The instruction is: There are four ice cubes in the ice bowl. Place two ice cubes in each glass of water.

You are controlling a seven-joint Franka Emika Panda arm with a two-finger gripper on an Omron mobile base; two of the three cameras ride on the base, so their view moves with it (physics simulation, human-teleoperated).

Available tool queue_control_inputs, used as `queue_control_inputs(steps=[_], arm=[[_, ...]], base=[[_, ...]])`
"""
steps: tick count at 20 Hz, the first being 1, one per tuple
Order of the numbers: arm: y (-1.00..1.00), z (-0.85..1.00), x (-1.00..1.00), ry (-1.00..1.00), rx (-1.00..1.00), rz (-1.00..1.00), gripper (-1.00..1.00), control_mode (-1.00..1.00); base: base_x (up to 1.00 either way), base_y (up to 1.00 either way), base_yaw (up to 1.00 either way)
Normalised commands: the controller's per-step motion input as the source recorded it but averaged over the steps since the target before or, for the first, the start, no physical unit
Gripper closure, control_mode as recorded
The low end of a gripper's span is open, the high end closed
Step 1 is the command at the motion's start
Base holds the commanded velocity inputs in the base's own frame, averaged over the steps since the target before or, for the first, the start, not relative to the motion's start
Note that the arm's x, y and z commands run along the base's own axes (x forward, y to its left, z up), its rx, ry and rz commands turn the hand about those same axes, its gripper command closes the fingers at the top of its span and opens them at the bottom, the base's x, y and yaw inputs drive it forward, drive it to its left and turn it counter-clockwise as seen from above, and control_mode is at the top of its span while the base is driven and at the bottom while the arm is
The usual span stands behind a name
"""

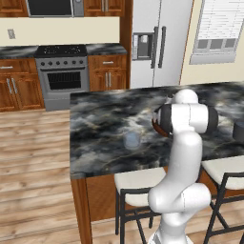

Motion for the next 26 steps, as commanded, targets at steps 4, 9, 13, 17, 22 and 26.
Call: queue_control_inputs(steps=[4,9,13,17,22,26], arm=[[0.00,-0.16,0.19,0.00,0.00,0.00,-1.00,-1.00],[-0.01,-0.16,0.05,0.00,0.00,0.00,-1.00,-1.00],[-0.03,-0.17,0.00,0.00,0.00,0.00,1.00,-1.00],[-0.05,-0.10,-0.02,-0.03,0.00,-0.01,1.00,-1.00],[-0.03,0.00,-0.14,-0.12,0.00,-0.06,1.00,-1.00],[-0.18,0.36,-0.33,-0.25,0.04,-0.08,1.00,-1.00]], base=[[0.00,0.00,0.00],[0.00,0.00,0.00],[0.00,0.00,0.00],[0.00,0.00,0.00],[0.00,0.00,0.00],[0.00,0.00,0.00]])
